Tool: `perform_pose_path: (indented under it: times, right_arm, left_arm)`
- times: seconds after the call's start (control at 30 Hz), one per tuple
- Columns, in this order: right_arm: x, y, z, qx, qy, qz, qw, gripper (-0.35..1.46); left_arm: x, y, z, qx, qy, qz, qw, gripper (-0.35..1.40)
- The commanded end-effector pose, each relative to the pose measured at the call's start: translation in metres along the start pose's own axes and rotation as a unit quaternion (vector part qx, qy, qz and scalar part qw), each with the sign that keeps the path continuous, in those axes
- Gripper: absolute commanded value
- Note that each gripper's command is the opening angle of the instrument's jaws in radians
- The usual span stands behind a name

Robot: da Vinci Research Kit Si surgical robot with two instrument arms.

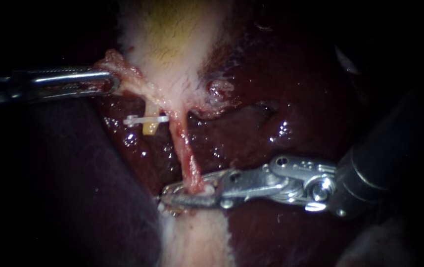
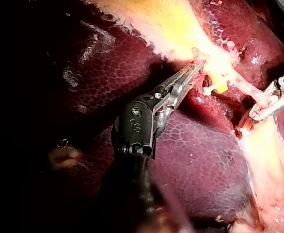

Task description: Clipping first clip right tube

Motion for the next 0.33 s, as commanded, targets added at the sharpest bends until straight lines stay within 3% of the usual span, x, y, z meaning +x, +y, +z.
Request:
perform_pose_path:
  times: [0.03,0.33]
  right_arm:
    - [-0.0001,0.0001,0.0,0.003,-0.002,0.0,1.0,-0.35]
    - [-0.0003,0.0004,0.0,0.003,-0.002,-0.001,1.0,-0.35]
  left_arm:
    - [0.0,0.0,0.0,0.0,0.0,0.0,1.0,-0.35]
    - [0.0,0.0,0.0,0.0,0.0,0.0,1.0,-0.35]
